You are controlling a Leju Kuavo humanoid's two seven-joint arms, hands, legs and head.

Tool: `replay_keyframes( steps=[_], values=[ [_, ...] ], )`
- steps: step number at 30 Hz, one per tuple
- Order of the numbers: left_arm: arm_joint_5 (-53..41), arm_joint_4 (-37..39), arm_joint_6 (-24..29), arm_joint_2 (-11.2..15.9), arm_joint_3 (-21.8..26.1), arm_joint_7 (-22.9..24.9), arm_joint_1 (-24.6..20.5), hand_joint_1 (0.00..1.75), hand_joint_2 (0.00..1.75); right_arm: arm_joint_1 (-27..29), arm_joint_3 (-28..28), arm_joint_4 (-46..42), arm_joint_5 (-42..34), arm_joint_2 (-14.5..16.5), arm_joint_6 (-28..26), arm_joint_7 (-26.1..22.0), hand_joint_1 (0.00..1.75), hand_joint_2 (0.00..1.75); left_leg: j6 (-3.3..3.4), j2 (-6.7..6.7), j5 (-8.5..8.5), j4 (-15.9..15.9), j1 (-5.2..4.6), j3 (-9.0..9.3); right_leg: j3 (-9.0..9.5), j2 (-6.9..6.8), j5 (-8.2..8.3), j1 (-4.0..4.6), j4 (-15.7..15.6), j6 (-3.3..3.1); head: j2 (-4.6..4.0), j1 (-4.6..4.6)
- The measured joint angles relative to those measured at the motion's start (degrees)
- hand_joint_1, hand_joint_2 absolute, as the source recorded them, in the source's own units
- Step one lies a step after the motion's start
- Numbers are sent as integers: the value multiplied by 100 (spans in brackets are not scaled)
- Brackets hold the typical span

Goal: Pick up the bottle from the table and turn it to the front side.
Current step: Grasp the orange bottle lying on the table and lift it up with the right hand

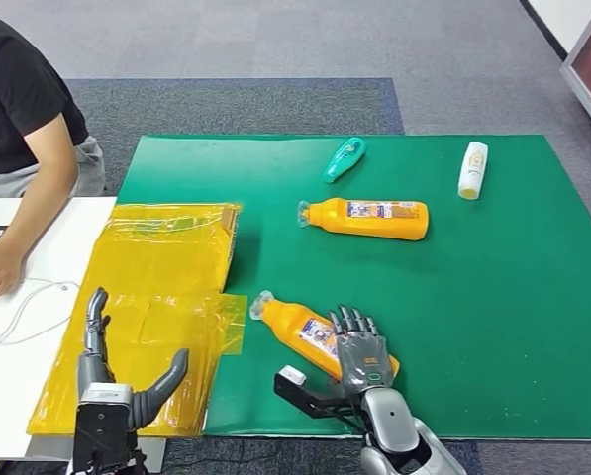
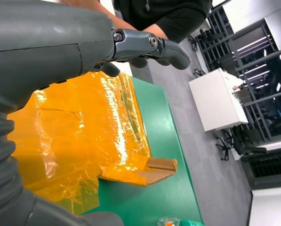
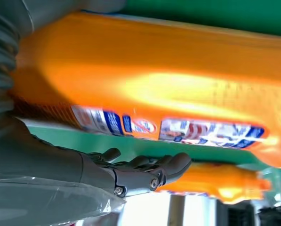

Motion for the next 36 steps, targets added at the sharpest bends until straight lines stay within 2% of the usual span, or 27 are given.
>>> replay_keyframes(
  steps=[7, 11, 12, 15, 16, 23, 27, 32, 36],
  values=[
    [-32, -103, 13, -26, 7, 4, 120, 0, 175, 16, -234, 60, 225, 116, 547, 74, 0, 175, 1, 0, -2, 0, 0, 18, 13, 0, -1, 0, 0, -2, 0, 0],
    [-32, -113, 30, -31, 13, 0, 164, 0, 175, 24, -270, 57, 227, 129, 681, 103, 0, 175, 3, 0, -5, 0, 0, 35, 29, 0, -6, 0, -1, -2, 0, 0],
    [-32, -115, 33, -31, 15, -3, 172, 0, 175, 25, -278, 55, 224, 132, 710, 116, 37, 175, 3, 0, -7, 0, 0, 39, 33, 0, -7, 0, -1, -2, 0, 0],
    [-30, -116, 49, -31, 22, -17, 185, 0, 175, 36, -293, 45, 178, 136, 834, 158, 168, 175, 2, 0, -16, 0, 0, 60, 51, 0, -14, 0, -2, -4, 0, 0],
    [-25, -116, 61, -30, 24, -25, 186, 0, 175, 47, -297, 43, 152, 136, 873, 155, 175, 175, 2, 0, -22, 0, 0, 68, 59, 1, -17, 0, -3, -6, 0, 0],
    [75, -116, 142, -1, 28, -149, 177, 0, 175, 27, -324, 75, -71, 133, 964, -49, 175, 175, 17, 3, -48, 0, 1, 113, 75, 2, -51, 1, -6, -30, 0, 0],
    [53, -116, 152, 1, 40, -167, 173, 0, 175, 34, -308, 80, -38, 131, 660, -144, 175, 175, -1, 3, -31, 0, 1, 111, 92, 2, -25, 1, -6, -4, 0, 0],
    [-20, -116, 108, -20, 62, -167, 167, 0, 175, 65, -278, 76, 100, 131, 215, -301, 175, 175, 1, 3, -30, 0, 1, 103, 95, 2, -22, 1, -6, -7, 0, -1],
    [-45, -116, 96, -43, 76, -177, 159, 0, 175, 157, -358, 50, -136, 133, -217, -567, 175, 175, 3, 2, -26, 0, 1, 84, 80, 1, -21, 0, -5, -5, 0, 0]
  ],
)
